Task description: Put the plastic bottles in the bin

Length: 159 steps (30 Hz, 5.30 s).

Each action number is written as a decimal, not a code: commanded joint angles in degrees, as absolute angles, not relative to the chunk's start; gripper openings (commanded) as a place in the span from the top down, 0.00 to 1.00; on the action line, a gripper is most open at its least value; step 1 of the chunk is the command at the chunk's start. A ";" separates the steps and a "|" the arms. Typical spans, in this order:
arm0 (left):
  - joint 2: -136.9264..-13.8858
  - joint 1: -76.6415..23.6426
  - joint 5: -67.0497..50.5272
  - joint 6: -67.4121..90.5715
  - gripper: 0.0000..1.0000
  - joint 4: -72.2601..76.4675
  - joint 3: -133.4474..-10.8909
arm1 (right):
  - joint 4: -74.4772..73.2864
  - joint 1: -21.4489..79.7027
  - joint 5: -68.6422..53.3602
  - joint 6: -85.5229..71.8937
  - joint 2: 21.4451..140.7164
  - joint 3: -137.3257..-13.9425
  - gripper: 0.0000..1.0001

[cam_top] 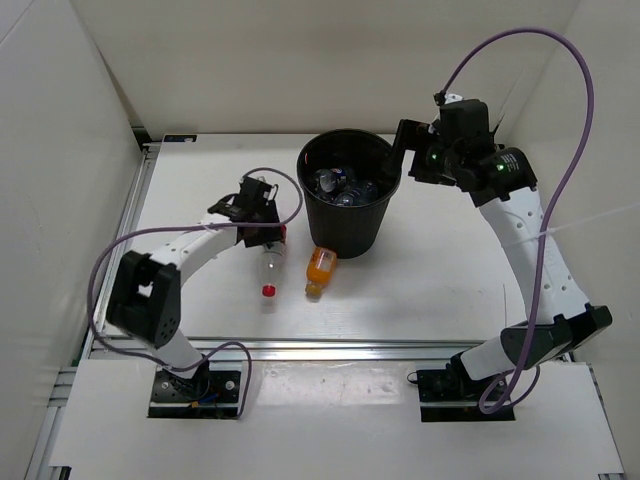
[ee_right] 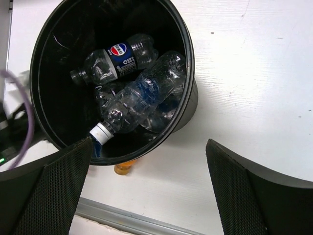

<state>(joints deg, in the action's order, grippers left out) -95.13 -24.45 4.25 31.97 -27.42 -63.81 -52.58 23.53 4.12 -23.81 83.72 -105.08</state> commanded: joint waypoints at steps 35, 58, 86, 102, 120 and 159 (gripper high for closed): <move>-109.61 -38.41 14.68 21.36 0.00 -35.42 -136.76 | -51.59 20.83 7.47 -22.68 81.65 -102.83 0.00; -60.29 -15.13 37.00 45.34 0.00 -61.43 -68.29 | -34.19 24.77 -10.12 -43.67 69.87 -67.95 0.00; -46.95 -5.36 24.70 46.68 0.00 -55.81 -45.09 | 16.61 60.64 33.75 -49.83 85.86 -43.32 0.00; -47.29 -5.36 20.31 42.80 0.00 -53.09 -44.56 | -5.18 61.17 42.71 -67.58 100.99 -58.10 0.01; -45.70 -5.36 21.36 42.80 0.00 -52.03 -44.03 | -22.47 62.84 38.40 -78.38 104.33 -63.36 0.51; -48.25 -10.02 31.82 54.40 0.00 -50.63 -44.72 | -33.93 26.99 16.95 -39.47 92.22 -113.92 0.00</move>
